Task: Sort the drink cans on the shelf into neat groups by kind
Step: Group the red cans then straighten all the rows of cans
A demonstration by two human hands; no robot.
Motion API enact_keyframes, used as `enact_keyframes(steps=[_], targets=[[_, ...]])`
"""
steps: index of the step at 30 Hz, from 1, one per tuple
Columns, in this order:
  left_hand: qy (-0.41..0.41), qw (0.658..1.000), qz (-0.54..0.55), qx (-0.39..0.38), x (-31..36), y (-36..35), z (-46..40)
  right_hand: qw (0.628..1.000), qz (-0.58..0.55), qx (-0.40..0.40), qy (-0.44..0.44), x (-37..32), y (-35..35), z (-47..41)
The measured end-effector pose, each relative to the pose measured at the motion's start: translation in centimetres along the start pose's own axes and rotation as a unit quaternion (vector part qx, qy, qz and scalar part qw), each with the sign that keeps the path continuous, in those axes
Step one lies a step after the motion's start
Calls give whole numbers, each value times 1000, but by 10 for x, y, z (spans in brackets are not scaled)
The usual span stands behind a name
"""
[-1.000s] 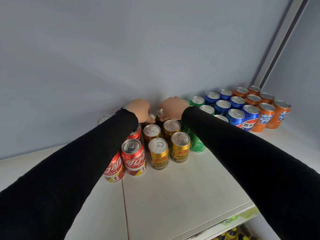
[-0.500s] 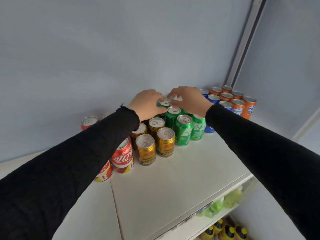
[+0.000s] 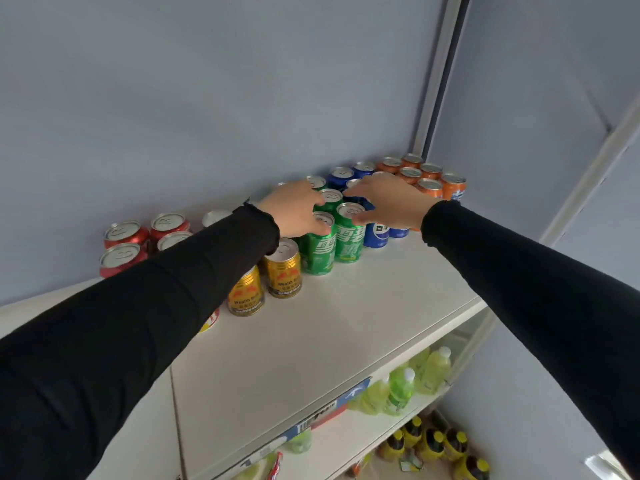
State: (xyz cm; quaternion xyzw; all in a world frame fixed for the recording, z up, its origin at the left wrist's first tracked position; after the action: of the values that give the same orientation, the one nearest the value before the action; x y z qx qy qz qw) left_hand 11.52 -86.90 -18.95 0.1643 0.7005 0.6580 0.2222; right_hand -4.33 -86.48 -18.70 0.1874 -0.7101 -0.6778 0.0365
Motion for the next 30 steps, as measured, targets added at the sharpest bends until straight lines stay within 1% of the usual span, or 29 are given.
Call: enact_keyframes(steps=[4,10,12,15,20,22,24,25,26,27,29,30], targets=[[13,1000,-17,-18,7,-5,-13,996,52,-35,61,2,-12,-15],[50,998,-3,-25,6,-8,-18,988,-16,-30,152,17,-17,-21],[61,998,9,-29,5,-9,-19,983,-45,-43,171,18,-17,-25],[72,996,8,-50,6,-9,-20,974,-40,-85,204,22,-18,-30],[76,994,27,-68,6,-10,-19,964,-61,-114,233,26,-16,-34],[74,993,43,-83,4,-12,-20,960,-67,-140,232,29,-18,-36],[69,990,70,-105,3,-8,-21,955,-109,-173,216,33,-12,-38],[74,987,88,-110,-2,-3,-22,952,-144,-176,204,35,-4,-41],[87,986,103,-99,-9,5,-22,952,-178,-158,191,36,6,-45],[106,986,104,-73,-18,14,-23,955,-202,-125,178,38,16,-51],[137,988,63,-16,-38,26,-28,968,-188,-60,157,40,26,-66],[146,988,39,-9,-45,25,-31,974,-161,-52,148,38,24,-72]])
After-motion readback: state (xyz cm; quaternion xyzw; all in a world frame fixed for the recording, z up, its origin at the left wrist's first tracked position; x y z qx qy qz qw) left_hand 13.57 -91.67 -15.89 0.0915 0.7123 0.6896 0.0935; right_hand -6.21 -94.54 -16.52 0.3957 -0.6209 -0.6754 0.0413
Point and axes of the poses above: each hand's wrist, its own z-axis away from the middle knuckle, its own y-axis out of the back of the hand, x = y × z, the point moved 6 cm from there along -z, towards the middle knuckle, and after that the axes turned 11 degrees about -z, right-handed, at the moved point
